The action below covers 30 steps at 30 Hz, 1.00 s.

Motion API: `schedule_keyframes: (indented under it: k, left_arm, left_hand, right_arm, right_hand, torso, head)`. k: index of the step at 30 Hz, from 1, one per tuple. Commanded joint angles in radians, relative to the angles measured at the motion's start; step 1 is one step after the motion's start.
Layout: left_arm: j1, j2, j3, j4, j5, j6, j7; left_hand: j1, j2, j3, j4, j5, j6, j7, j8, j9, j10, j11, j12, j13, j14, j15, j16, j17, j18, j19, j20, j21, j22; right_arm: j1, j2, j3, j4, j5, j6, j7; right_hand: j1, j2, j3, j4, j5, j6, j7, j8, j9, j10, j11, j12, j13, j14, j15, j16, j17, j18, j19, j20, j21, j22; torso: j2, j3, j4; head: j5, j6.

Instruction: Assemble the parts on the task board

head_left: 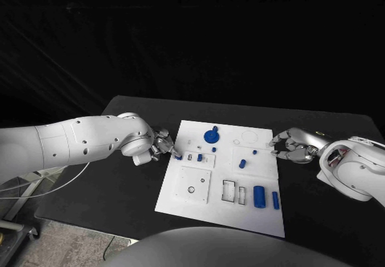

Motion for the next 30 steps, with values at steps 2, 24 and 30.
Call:
schedule_keyframes:
  k: [2, 24, 30]
  left_arm:
    - [0.026, -0.003, 0.003, 0.024, 0.004, -0.01, -0.065]
    - [0.062, 0.023, 0.003, 0.08, -0.051, -0.029, -0.169]
    - [0.062, 0.047, 0.003, 0.091, -0.118, -0.025, -0.174]
  left_hand:
    - [-0.02, -0.004, 0.176, -0.158, 0.019, 0.009, -0.002, 0.006, 0.005, 0.014, -0.002, 0.002, 0.053, 0.046, -0.006, 0.006, 0.205, 0.005, 0.013, -0.001, 0.013, 0.125]
    - [-0.094, 0.011, 0.136, -0.157, 0.476, -0.085, -0.009, 0.148, 0.148, 0.066, -0.013, 0.04, 0.089, 0.049, -0.022, 0.004, 0.198, -0.011, 0.071, -0.014, 0.097, 0.141]
    - [-0.068, 0.045, 0.014, -0.155, 0.587, -0.112, -0.01, 0.172, 0.171, 0.081, -0.016, 0.051, 0.102, 0.058, -0.025, 0.006, 0.205, -0.011, 0.084, -0.021, 0.107, 0.144]
  right_arm:
    - [-0.001, 0.004, 0.0, -0.002, 0.001, 0.015, -0.006]
    - [-0.001, 0.003, 0.0, -0.003, 0.015, 0.021, -0.007]
    - [-0.001, 0.005, 0.0, -0.004, 0.015, 0.015, -0.003]
  right_hand:
    - [0.003, -0.001, 0.007, -0.001, 0.001, 0.006, -0.002, 0.001, -0.001, 0.106, 0.007, -0.005, 0.261, 0.104, 0.007, 0.003, 0.263, 0.014, -0.005, 0.0, -0.006, 0.163]
    - [0.003, -0.003, 0.008, -0.002, 0.0, 0.007, -0.002, 0.002, -0.002, 0.106, 0.007, -0.005, 0.261, 0.099, 0.007, -0.01, 0.255, 0.018, -0.013, 0.0, -0.022, 0.158]
    - [0.002, -0.004, 0.009, -0.002, 0.0, 0.007, -0.002, 0.001, -0.002, 0.106, 0.007, -0.005, 0.261, 0.097, 0.007, -0.013, 0.253, 0.019, -0.015, 0.0, -0.026, 0.157]
  torso:
    - [0.0, 0.0001, 0.0003]
    - [0.002, -0.0011, 0.0013]
    - [0.001, -0.001, 0.0009]
  head:
    - [0.001, 0.0]
    - [-0.009, 0.0]
    - [-0.007, 0.0]
